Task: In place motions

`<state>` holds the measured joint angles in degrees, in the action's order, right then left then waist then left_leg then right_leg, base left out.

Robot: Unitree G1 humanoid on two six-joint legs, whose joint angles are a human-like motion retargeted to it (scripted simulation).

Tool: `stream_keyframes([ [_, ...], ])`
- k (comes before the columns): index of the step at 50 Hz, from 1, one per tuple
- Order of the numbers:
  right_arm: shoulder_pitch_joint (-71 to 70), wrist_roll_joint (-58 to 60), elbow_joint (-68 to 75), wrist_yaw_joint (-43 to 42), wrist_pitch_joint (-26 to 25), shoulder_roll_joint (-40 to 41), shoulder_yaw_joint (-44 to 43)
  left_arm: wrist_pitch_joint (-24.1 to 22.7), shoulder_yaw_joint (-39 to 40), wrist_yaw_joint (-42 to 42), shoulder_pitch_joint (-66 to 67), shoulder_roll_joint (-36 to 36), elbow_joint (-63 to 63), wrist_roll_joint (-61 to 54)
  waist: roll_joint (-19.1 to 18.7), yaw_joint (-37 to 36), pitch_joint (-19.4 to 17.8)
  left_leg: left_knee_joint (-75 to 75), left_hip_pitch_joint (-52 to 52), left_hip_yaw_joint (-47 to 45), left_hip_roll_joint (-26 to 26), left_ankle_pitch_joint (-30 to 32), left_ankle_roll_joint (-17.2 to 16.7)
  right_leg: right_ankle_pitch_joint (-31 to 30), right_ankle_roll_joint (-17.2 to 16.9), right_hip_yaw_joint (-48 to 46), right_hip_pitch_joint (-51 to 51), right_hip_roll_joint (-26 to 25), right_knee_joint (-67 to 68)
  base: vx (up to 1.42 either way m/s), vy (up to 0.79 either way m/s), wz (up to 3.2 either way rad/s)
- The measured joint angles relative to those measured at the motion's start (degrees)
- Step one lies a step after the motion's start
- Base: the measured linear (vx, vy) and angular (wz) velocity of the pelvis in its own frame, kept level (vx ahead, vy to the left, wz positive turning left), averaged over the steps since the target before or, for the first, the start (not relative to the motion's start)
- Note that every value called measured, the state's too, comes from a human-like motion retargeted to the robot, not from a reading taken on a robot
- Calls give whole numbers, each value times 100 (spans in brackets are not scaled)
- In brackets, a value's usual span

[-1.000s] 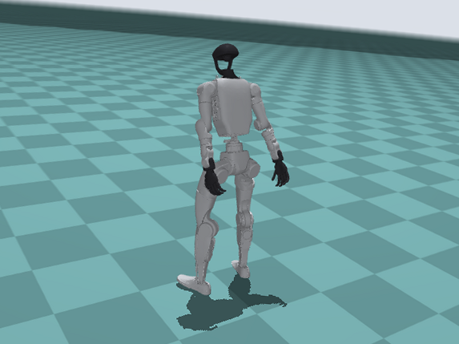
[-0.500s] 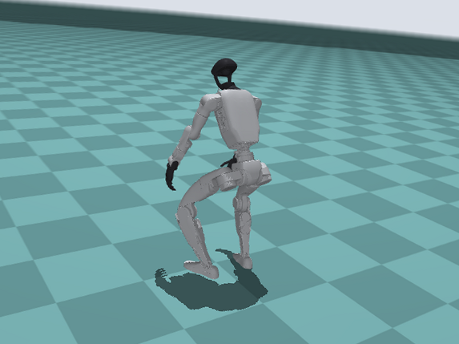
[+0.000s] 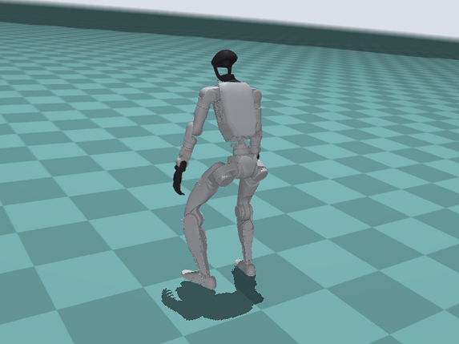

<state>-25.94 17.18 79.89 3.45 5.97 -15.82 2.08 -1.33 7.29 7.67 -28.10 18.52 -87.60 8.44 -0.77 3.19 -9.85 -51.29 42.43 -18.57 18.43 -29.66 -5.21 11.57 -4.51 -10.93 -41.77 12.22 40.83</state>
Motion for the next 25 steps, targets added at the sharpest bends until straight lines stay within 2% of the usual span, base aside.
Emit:
stream_keyframes([
  [5,1418,-8,1034,-642,-379,190,-969,-341,828,-335,1366,-945,-656,-641,-3,59,58,2588,-1751,-435,-486,1080,-128,-923,18,-576,1613,129,-2220,21,-2,14],
  [8,2145,-931,1687,-464,-526,204,-1683,-583,1256,-668,2129,-1270,-957,-1130,-51,187,-11,3514,-2688,-441,-677,1360,-184,-1264,-28,-972,2593,78,-3111,32,-1,14],
  [11,2926,-1703,1751,-113,-702,122,-2117,-556,1616,-999,2813,-1456,-980,-1335,-13,286,99,4021,-3255,-503,-899,1461,-141,-1430,28,-1230,3212,-16,-3714,30,4,2],
  [16,3457,-1979,1751,-68,-820,76,-2439,-237,1768,-983,3260,-1437,-980,-1351,71,183,334,4115,-3529,-534,-1026,1498,-160,-1434,-22,-1264,3471,64,-3830,15,2,4],
  [21,2929,-1538,1751,12,-661,60,-1897,-326,1774,-652,3078,-1418,-872,-1427,60,203,292,4249,-3832,-713,-1023,1559,-124,-1351,34,-1141,3520,-12,-3665,-1,1,-32],
  [25,2230,-1202,1160,254,-666,255,-1567,-29,1750,-305,2623,-1392,-512,-1212,-71,350,328,4131,-3649,-719,-903,1501,-118,-1144,60,-1112,3160,-15,-3202,-5,1,-8],
])
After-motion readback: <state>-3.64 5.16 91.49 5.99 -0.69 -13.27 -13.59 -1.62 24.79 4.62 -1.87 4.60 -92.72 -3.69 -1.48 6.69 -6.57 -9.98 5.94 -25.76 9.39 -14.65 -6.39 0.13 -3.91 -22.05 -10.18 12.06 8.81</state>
